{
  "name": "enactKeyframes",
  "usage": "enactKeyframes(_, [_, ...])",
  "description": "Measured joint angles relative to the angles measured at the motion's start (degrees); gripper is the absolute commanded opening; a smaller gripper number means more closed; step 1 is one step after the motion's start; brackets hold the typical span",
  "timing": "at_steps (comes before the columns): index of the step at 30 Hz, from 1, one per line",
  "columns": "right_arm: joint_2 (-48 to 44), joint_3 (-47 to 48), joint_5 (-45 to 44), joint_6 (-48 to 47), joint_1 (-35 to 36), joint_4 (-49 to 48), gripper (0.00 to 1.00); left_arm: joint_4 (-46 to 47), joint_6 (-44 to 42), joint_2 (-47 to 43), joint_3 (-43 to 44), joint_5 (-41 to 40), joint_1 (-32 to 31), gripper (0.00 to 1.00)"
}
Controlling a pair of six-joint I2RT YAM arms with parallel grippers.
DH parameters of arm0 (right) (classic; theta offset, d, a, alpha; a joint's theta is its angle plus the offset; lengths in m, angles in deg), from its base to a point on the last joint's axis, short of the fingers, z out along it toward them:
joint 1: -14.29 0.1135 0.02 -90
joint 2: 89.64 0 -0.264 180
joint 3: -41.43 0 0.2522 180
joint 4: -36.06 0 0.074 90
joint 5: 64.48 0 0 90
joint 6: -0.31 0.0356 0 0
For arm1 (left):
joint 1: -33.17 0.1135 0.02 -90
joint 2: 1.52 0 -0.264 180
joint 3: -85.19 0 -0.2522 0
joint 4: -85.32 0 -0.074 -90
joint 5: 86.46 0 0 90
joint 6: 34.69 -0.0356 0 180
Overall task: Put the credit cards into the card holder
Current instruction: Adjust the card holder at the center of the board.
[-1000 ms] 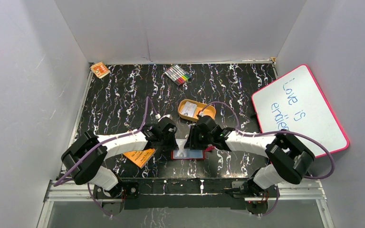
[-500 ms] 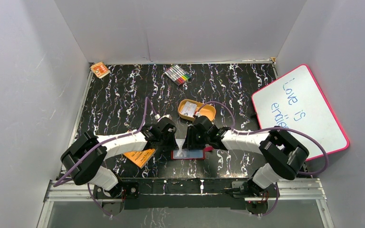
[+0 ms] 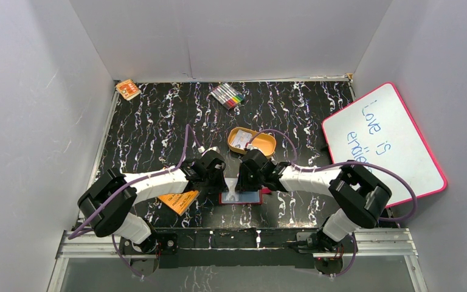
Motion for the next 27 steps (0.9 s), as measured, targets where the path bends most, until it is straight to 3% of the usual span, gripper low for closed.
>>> enactKeyframes(6, [-0.5,-0.1,-0.9,0.1,0.8,-0.4,0.45,0.0,0.0,0.0,0.0,0.0,0.0,0.0])
enactKeyframes(12, [-3.5,-3.0,-2.2,-0.1,1.2,-1.1,0.32,-0.1,0.0,-0.1,0.0,-0.1,0.0,0.0])
enactKeyframes(15, [-4.1,-3.9,-2.6,-0.6,1.2,-1.1,0.3,-0.1,0.1,-0.1,0.0,-0.1,0.0,0.0])
enactKeyframes(21, [-4.6,-4.1,-2.6,-1.0,1.3,-1.0,0.45,-0.2,0.4,-0.2,0.0,-0.2,0.0,0.0])
enactKeyframes(27, [-4.0,-3.0,-3.2,-1.4,2.2,-0.2,0.45,-0.6,0.5,-0.6,-0.2,-0.2,0.0,0.0])
